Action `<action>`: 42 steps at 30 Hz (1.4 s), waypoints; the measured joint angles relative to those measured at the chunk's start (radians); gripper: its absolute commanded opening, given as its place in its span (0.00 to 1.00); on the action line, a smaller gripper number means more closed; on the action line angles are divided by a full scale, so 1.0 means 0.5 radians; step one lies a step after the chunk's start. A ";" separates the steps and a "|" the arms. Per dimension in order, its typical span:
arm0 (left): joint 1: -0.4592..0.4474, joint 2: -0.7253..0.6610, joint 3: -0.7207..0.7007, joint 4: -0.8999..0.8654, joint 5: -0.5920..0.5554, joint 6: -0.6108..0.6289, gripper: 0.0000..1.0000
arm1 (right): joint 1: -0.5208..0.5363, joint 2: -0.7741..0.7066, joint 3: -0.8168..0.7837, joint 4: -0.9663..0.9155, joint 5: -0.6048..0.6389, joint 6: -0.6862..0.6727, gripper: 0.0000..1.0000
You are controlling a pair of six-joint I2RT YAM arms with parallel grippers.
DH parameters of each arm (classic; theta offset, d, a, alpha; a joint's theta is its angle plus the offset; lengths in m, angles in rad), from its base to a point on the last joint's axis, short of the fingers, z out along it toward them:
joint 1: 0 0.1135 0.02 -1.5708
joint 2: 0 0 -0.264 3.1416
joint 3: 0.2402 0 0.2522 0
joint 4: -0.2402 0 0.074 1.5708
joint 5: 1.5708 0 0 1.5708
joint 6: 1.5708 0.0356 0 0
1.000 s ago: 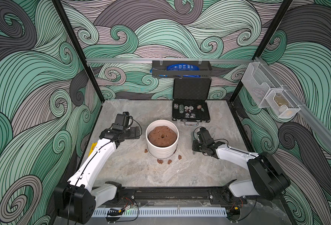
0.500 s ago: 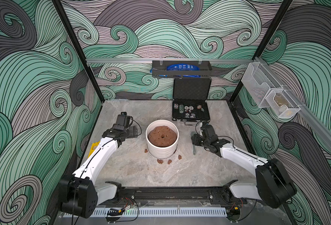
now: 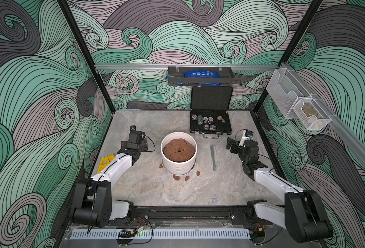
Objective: Scrub the dried mud off the ceramic pot
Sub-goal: Reset both arms
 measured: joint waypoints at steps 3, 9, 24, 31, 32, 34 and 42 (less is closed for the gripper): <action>0.039 0.050 -0.076 0.233 0.059 0.023 0.99 | -0.024 0.137 -0.130 0.365 0.040 -0.123 0.99; 0.090 0.260 -0.163 0.511 0.128 0.066 0.99 | -0.089 0.359 -0.292 1.025 -0.020 -0.259 0.99; 0.095 0.313 -0.242 0.757 0.199 0.126 0.99 | -0.108 0.501 -0.362 1.454 -0.070 -0.294 0.99; 0.095 0.284 -0.262 0.803 0.220 0.144 0.99 | -0.114 0.501 -0.362 1.460 -0.061 -0.292 0.99; 0.095 0.275 -0.272 0.813 0.224 0.144 0.99 | -0.114 0.501 -0.362 1.460 -0.059 -0.291 0.99; 0.095 0.250 -0.291 0.816 0.233 0.145 0.99 | -0.117 0.501 -0.362 1.460 -0.051 -0.288 0.99; 0.095 0.109 -0.342 0.833 0.262 0.148 0.99 | -0.117 0.499 -0.362 1.459 -0.027 -0.287 0.99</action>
